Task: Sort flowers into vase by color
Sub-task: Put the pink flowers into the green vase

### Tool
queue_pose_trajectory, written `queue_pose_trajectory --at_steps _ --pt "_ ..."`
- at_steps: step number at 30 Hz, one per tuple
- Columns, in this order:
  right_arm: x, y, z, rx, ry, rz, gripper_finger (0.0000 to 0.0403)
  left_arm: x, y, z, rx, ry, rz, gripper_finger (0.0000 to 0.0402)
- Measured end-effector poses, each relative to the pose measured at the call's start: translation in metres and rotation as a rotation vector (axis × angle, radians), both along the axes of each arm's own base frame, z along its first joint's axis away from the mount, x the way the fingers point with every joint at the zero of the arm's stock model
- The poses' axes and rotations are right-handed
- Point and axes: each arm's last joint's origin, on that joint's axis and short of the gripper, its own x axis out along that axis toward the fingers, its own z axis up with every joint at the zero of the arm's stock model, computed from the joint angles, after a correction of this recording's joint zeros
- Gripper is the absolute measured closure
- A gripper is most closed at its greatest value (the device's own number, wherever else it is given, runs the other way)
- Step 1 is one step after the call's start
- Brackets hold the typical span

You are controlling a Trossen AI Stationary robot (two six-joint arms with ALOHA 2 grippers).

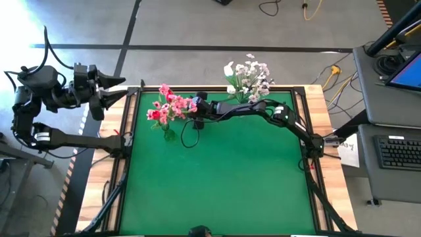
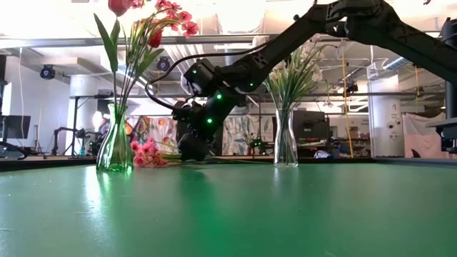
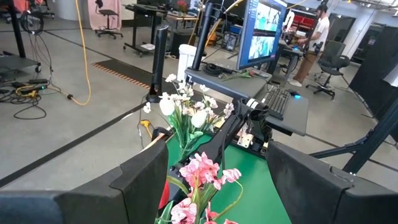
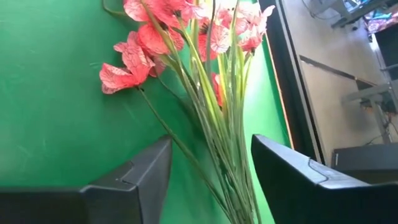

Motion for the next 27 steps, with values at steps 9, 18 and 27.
queue_pose_trajectory --at_steps 9,18,27 --pt "-0.0007 0.0014 -0.0018 0.034 0.012 0.030 0.0248 0.0000 0.0000 0.0000 0.000 0.000 0.000 0.0142" --pt "-0.0023 0.0015 -0.0038 0.045 0.037 0.047 0.0307 0.0000 0.0000 0.0000 0.000 0.000 0.000 0.0142" --pt "-0.0035 -0.0023 -0.0037 0.030 0.049 0.056 0.0359 0.0000 0.0000 0.0000 0.000 0.000 0.000 0.0142"
